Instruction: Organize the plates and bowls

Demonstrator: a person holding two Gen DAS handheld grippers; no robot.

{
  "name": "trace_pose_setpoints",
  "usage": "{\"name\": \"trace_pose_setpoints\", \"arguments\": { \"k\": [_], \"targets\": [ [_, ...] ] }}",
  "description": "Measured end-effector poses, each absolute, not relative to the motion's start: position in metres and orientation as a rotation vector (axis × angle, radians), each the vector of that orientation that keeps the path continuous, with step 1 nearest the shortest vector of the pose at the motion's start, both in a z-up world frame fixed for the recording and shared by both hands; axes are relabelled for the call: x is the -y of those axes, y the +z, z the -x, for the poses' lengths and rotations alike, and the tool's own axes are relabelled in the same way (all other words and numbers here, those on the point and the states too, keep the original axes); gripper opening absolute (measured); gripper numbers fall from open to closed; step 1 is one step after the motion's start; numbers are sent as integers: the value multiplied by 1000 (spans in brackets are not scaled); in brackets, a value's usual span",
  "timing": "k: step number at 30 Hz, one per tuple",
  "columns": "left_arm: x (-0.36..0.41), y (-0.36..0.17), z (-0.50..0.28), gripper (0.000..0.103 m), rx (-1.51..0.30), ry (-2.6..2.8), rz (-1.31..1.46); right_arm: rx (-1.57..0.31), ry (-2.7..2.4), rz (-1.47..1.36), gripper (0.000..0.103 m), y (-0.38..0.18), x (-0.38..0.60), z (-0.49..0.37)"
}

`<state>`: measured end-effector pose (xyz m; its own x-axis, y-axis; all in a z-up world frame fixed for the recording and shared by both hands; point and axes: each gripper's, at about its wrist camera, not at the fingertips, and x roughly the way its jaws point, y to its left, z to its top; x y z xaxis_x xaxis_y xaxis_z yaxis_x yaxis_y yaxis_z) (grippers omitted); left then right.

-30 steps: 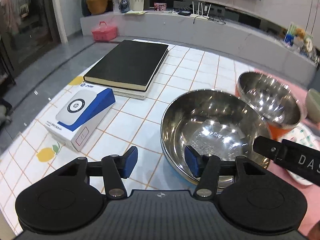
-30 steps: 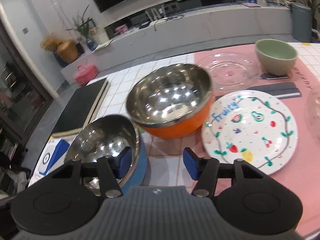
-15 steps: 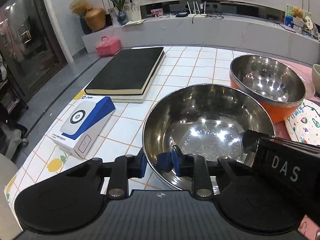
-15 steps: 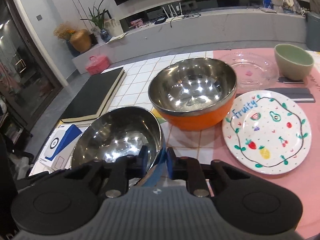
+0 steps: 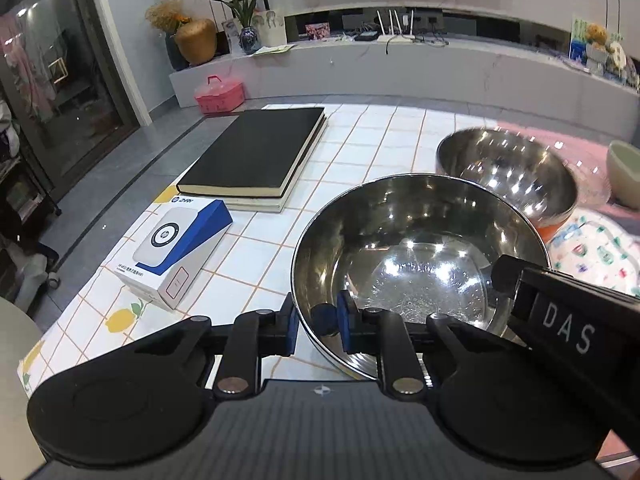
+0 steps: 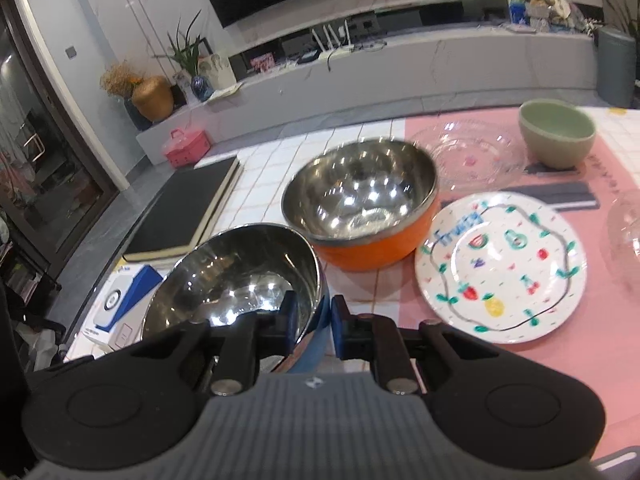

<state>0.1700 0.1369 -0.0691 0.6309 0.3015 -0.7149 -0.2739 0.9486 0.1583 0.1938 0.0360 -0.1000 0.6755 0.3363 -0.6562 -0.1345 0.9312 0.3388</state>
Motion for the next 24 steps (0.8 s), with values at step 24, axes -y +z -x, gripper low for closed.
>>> {"name": "trace_pose_setpoints", "arguments": {
  "k": [24],
  "targets": [
    [-39,-27,-97,19,-885,81,-58,-838,65,-292,13,-29,87,-94]
  ]
}}
